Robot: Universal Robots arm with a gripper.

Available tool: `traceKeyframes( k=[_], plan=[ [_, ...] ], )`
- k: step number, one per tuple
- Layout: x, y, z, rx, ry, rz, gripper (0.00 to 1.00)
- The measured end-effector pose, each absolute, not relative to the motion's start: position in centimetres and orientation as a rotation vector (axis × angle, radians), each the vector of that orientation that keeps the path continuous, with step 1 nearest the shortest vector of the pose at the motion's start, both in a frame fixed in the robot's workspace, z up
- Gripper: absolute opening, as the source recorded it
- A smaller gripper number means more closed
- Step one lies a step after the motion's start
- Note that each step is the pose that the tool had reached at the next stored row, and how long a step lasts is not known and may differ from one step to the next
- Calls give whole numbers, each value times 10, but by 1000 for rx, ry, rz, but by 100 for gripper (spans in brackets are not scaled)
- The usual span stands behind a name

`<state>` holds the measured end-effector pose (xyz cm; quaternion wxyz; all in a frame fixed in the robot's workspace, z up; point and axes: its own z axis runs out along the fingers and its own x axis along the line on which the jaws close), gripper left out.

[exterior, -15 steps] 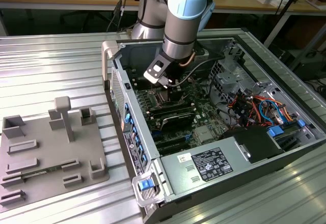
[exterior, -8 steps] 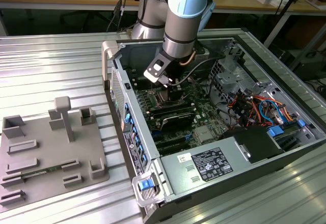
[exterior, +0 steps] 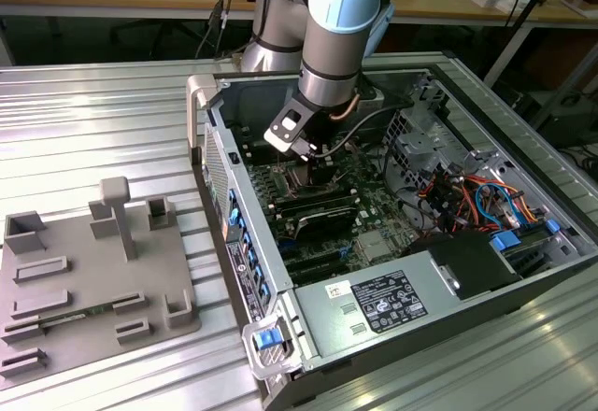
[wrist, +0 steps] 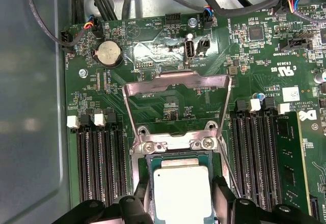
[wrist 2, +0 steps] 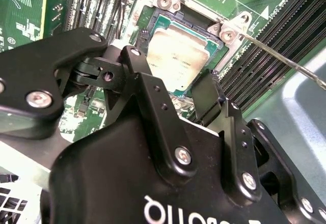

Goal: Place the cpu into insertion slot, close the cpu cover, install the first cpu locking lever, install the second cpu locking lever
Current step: 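Place the cpu into insertion slot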

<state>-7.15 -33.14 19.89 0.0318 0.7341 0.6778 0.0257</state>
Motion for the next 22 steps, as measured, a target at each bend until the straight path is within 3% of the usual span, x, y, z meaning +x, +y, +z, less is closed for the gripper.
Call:
traceKeyframes(
  k=[3, 4, 16, 18, 20, 22],
  plan=[
    [-71, -331, 199, 2261, 2087, 79, 62],
    [-71, -331, 199, 2261, 2087, 79, 68],
    [-71, -331, 209, 2223, 2129, 81, 68],
    [-71, -331, 209, 2204, 2149, 81, 67],
    [-71, -331, 211, 2193, 2161, 82, 53],
    [-71, -331, 214, 2190, 2164, 82, 47]
  ],
)
